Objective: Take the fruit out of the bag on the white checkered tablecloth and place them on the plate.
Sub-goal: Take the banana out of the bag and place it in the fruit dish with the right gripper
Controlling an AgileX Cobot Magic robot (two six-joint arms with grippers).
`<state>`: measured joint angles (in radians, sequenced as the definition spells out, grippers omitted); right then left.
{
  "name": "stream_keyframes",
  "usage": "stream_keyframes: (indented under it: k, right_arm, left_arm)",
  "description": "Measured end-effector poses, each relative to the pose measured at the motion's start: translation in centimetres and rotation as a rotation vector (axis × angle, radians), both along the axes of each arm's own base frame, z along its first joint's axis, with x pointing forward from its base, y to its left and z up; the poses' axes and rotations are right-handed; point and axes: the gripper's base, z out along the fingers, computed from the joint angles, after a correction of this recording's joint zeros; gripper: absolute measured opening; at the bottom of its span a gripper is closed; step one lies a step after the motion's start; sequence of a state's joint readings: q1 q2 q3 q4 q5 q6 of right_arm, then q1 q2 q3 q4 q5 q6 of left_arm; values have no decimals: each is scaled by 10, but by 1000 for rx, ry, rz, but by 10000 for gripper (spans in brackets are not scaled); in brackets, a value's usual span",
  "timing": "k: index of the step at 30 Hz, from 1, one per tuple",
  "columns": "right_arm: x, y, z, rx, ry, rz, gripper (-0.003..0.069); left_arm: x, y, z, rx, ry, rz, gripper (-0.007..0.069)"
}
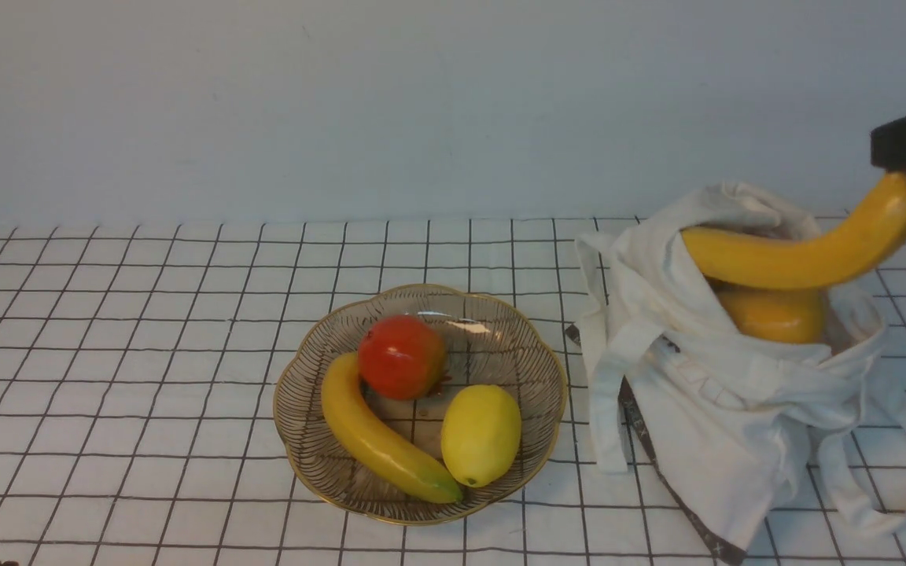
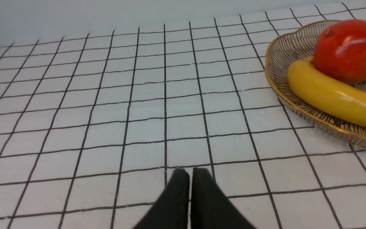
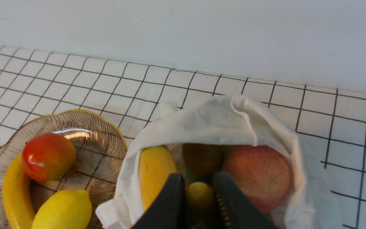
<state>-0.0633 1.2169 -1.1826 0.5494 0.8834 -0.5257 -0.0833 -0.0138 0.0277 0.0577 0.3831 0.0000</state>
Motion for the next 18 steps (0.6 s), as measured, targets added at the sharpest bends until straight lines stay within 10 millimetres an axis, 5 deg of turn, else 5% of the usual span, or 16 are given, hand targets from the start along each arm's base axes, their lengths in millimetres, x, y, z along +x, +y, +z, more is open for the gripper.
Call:
stream_keyframes:
  k: [9,14,18]
  right_arm:
    - [-15,-8,26,-36,94,-104,94]
    - [-26,5,41,94,50,-33,94]
    - [-35,35,54,191,-26,182,94]
  left_arm:
    - [0,0,0,5,0,-2,-8]
    - [0,0,0,5,0,-2,-8]
    - [0,0,0,5,0,-2,-8]
